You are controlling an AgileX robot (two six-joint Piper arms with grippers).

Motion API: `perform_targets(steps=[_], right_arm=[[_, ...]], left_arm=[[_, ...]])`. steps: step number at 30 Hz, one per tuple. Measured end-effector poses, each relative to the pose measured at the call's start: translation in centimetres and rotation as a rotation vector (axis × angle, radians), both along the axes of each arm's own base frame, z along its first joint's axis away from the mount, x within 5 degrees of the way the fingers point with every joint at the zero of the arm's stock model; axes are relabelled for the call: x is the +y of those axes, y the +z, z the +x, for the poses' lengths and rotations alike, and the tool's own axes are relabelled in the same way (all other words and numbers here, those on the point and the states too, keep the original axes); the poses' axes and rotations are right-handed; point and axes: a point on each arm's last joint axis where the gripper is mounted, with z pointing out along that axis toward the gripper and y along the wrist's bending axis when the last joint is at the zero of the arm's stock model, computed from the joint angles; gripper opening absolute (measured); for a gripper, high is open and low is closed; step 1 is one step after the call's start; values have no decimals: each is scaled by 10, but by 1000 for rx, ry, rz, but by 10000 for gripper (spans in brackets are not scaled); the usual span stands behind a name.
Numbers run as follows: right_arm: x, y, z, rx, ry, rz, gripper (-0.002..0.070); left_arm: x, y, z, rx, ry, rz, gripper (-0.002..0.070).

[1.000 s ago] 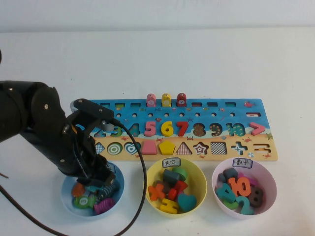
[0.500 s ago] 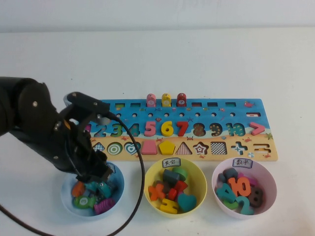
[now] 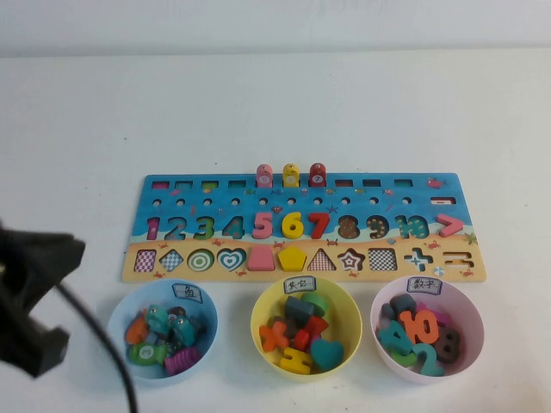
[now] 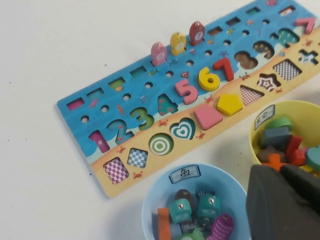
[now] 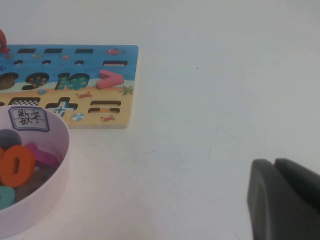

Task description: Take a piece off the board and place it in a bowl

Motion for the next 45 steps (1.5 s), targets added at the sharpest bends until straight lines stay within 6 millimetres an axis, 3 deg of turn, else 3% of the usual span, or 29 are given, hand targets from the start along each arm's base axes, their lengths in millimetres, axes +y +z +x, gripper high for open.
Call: perform_targets(steps=[5, 10, 16, 24, 30, 34, 38, 41, 45], right_arm=[[0, 0, 0, 0, 0, 0, -17], [0, 0, 0, 0, 0, 0, -17], [0, 0, 0, 0, 0, 0, -17], [0, 0, 0, 0, 0, 0, -17], [0, 0, 0, 0, 0, 0, -17], [0, 0, 0, 0, 0, 0, -17], [0, 0, 0, 0, 0, 0, -17], [0, 0, 0, 0, 0, 0, -17], [0, 0, 0, 1, 0, 0, -17]], left_arm=[[17, -28, -37, -40, 15, -40, -1], [24, -51, -52, -40, 16, -41, -1], [26, -72, -52, 3, 20, 5, -1], [28, -75, -51, -7, 28, 47, -1], [29, -83, -49, -194, 52, -34, -1], [34, -97, -54, -447, 79, -139, -2], [40, -131, -63, -600, 106, -176, -2], [45, -154, -67, -588, 166, -212, -2], [51, -166, -68, -502, 277, -218, -2]])
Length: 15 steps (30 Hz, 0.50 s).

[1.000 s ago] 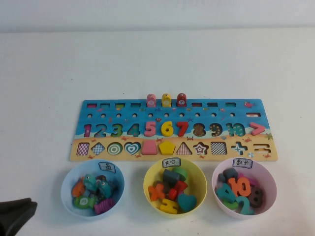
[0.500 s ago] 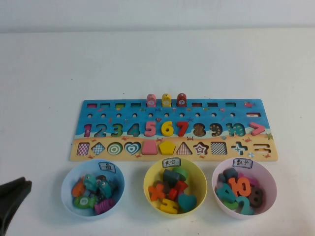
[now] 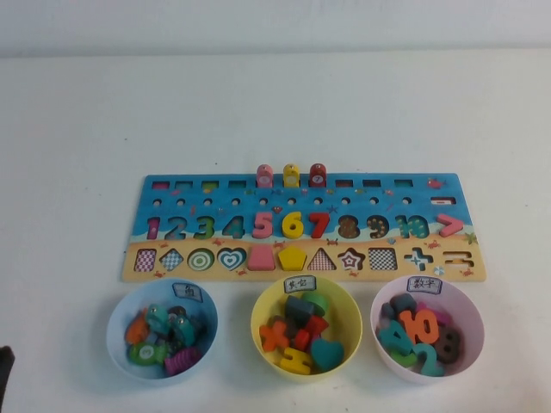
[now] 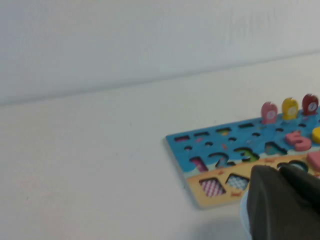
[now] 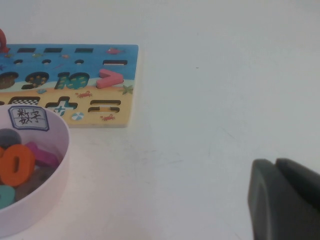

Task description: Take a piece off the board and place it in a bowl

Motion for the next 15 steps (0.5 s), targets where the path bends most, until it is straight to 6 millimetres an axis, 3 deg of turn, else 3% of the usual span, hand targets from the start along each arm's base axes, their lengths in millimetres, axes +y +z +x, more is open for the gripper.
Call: perform_targets(steps=[9, 15], right_arm=[[0, 0, 0, 0, 0, 0, -17], [0, 0, 0, -1, 0, 0, -17]], left_arm=[[4, -22, -3, 239, 58, 53, -2], [4, -24, -3, 255, 54, 67, -2]])
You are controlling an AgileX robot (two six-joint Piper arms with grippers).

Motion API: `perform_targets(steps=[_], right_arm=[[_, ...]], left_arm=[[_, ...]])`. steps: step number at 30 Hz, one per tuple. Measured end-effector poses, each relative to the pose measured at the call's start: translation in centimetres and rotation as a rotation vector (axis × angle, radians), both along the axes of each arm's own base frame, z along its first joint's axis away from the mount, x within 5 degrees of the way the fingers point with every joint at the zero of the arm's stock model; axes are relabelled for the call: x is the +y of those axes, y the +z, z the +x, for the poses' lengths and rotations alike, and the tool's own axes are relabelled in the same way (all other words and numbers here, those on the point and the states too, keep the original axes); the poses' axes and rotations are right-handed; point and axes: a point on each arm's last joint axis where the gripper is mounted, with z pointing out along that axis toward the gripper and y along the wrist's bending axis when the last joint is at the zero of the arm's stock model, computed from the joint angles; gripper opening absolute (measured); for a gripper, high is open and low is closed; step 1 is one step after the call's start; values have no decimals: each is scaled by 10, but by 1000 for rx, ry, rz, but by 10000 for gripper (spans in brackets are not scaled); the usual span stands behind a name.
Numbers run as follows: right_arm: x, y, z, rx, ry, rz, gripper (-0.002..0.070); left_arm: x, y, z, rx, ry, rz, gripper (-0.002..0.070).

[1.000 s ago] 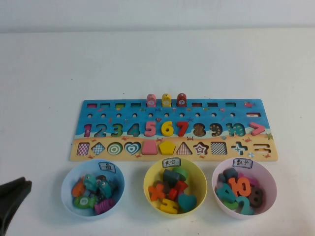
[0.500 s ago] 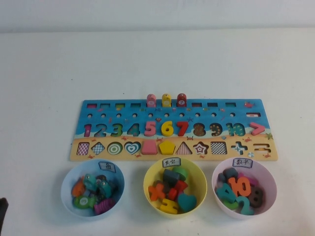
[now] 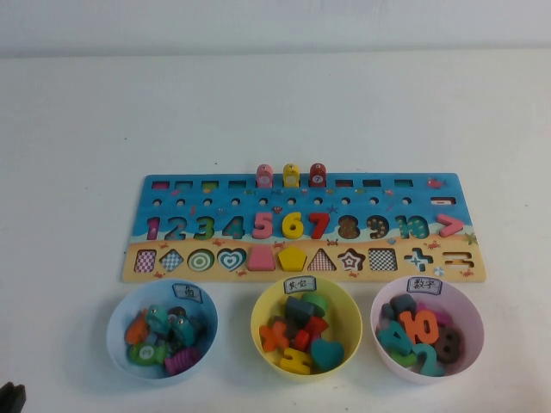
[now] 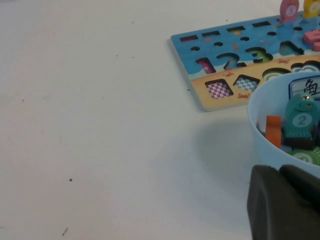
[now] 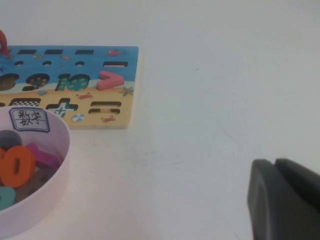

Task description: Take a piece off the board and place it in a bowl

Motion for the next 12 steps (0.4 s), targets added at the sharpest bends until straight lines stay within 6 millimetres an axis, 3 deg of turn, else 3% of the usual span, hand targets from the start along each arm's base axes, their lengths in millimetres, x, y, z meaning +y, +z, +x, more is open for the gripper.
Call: perform_targets(steps=[12], right_arm=[[0, 0, 0, -1, 0, 0, -17]], left_arm=[[0, 0, 0, 0, -2, -1, -2]])
